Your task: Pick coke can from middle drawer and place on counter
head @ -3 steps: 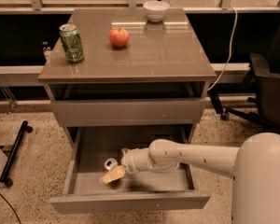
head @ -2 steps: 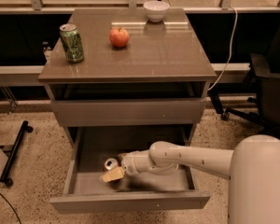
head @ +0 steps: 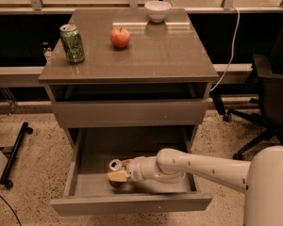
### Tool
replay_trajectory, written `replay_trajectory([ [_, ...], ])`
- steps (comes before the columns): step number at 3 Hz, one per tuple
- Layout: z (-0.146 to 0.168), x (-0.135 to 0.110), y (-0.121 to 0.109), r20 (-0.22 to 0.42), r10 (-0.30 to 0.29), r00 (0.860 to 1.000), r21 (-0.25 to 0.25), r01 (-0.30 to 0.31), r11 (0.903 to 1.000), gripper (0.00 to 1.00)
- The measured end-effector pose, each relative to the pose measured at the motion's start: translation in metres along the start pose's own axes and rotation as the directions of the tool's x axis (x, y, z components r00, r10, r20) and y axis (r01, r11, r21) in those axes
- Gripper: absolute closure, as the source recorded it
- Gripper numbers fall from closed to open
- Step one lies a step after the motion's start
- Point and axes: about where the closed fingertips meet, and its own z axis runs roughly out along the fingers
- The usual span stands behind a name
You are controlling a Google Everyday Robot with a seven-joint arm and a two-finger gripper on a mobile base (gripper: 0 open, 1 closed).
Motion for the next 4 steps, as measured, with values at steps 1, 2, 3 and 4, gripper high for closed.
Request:
replay_trajectory([
  [1,-0.033,-0.023,0.011,0.076,-0.007,0.997,-0.01,0.007,0.9999,0.88],
  [2,-0.092,-0.071,0.024,0.109,-0.065,0.992,-0.081,0.074,0.9939,1.0],
  [3,-0.118,-0.089,0.039,0.116,-0.092,0.989,-0.147,0.109,0.9831,1.0],
  [4,-0.132,-0.099,0.047,0.12,-0.107,0.987,-0.183,0.128,0.9748,1.0],
])
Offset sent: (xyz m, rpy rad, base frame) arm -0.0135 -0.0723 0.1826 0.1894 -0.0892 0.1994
